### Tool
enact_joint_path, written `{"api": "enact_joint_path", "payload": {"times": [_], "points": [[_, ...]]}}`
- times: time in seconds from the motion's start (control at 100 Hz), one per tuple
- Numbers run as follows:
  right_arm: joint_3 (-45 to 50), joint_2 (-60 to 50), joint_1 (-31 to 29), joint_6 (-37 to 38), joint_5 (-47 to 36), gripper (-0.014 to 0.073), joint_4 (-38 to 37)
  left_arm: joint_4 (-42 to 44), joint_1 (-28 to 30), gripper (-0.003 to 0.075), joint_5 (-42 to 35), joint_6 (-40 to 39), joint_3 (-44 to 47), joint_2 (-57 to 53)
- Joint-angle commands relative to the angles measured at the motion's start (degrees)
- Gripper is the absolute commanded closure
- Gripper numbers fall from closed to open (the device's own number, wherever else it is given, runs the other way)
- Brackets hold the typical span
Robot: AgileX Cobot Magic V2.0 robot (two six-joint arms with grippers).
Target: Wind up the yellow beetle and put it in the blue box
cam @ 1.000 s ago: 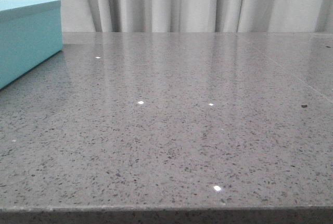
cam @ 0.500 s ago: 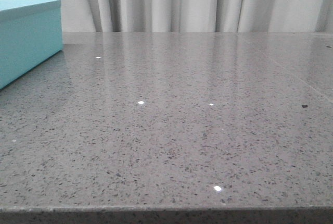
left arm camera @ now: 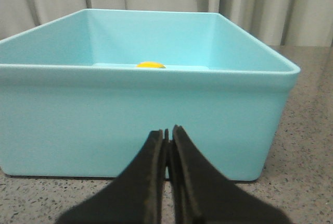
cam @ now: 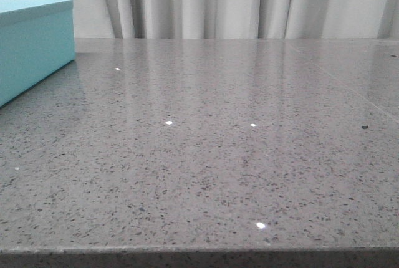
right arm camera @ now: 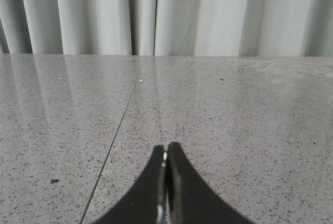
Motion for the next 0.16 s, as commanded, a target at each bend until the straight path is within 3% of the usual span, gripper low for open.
{"api": "enact_joint_path", "payload": {"times": [0.0, 0.15], "points": [[-0.98, -1.3, -0.2, -0.52, -4.44, 0.0661, 0.04, -0.19, -0.43, 0.0739, -4.68, -0.47, 1.14, -1.84], [-0.98, -1.3, -0.2, -0.52, -4.44, 0.0661, 0.04, -0.19, -0.43, 0.0739, -4.68, -0.47, 1.14, -1.84]]}}
